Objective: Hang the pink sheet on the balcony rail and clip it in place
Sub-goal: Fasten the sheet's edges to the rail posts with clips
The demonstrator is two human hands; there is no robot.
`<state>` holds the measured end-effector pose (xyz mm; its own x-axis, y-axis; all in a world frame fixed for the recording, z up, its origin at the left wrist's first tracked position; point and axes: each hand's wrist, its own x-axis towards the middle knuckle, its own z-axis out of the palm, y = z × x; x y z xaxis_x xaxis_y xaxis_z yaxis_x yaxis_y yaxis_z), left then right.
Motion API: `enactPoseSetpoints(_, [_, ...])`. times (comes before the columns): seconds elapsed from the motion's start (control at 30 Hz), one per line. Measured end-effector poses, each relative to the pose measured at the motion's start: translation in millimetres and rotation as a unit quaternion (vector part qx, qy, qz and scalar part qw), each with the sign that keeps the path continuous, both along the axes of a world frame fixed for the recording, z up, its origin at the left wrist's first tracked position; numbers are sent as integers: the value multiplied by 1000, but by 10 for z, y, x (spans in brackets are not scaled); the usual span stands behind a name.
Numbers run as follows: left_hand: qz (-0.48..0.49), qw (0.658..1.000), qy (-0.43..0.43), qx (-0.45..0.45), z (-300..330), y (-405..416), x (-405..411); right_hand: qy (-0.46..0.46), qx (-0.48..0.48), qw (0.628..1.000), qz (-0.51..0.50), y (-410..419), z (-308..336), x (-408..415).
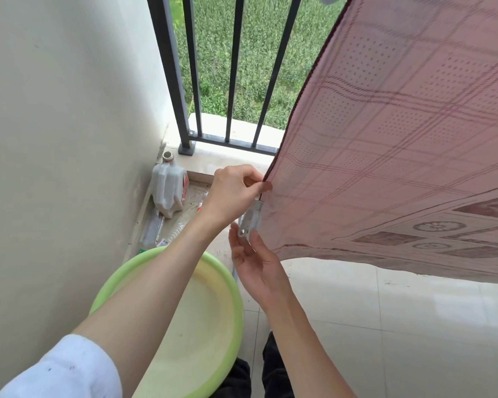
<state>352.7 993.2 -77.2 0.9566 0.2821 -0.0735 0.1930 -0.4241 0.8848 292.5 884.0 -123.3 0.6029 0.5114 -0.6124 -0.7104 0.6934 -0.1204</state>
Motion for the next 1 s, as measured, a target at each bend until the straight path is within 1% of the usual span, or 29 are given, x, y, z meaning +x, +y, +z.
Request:
enactPoseSetpoints(0.1, [22,1000,6,4,28,-25,-22,5,16,1000,-16,30,42,-28])
enactPoseSetpoints(0.3, [39,999,31,2,59,-58,-49,15,14,999,-37,86,85,-79])
enactPoseSetpoints(0.43, [47,998,32,-4,65,-66,-61,18,-29,998,-48,105,138,-84])
enactPoseSetpoints(0.5, [48,998,33,-3,75,-67,-63,18,-35,998,-47,113,141,-94])
enactPoseSetpoints(0.73, [57,997,24,36,97,-107,-109,24,-37,996,-83,145,197,-52])
enactPoseSetpoints(1.0, [55,997,32,50,158,-86,-122,25,-48,995,-78,223,155,24])
